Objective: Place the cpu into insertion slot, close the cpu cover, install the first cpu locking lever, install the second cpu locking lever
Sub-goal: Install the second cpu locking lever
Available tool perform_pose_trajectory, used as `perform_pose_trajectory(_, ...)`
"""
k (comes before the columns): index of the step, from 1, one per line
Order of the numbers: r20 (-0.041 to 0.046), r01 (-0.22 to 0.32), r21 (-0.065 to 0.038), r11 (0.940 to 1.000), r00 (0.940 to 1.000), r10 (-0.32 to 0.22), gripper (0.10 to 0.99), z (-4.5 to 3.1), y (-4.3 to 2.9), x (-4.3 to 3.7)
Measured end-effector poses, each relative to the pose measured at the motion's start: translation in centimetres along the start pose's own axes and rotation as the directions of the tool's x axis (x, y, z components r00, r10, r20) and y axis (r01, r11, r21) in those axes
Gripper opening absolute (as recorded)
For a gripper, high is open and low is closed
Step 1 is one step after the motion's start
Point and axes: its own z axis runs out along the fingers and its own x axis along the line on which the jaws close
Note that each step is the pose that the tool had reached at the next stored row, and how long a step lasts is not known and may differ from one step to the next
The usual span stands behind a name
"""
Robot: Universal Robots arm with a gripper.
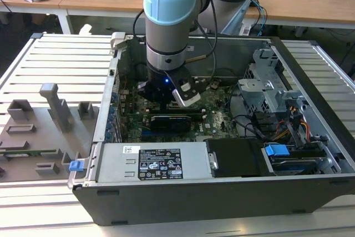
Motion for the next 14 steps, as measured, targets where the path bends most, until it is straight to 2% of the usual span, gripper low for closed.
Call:
perform_pose_trajectory(5, -0.0012, 0.008, -0.003, 1.0000, 1.0000, -0.008, 0.106, 0.76, 0.56, 0.21)
perform_pose_trajectory(7, -0.0029, 0.017, -0.003, 0.9998, 0.9998, -0.017, 0.106, 0.94, 1.08, 0.18)
perform_pose_trajectory(10, -0.0046, 0.028, -0.003, 0.9996, 0.9996, -0.028, 0.106, 1.02, 1.33, 0.16)
perform_pose_trajectory(12, -0.0049, 0.029, -0.003, 0.9996, 0.9996, -0.029, 0.106, 0.53, 1.44, 0.16)
perform_pose_trajectory(13, -0.0049, 0.029, -0.002, 0.9996, 0.9996, -0.029, 0.106, 0.00, 1.57, 0.16)
perform_pose_trajectory(14, -0.0053, 0.029, 0.005, 0.9996, 0.9996, -0.029, 0.106, -0.27, 1.74, 0.10)
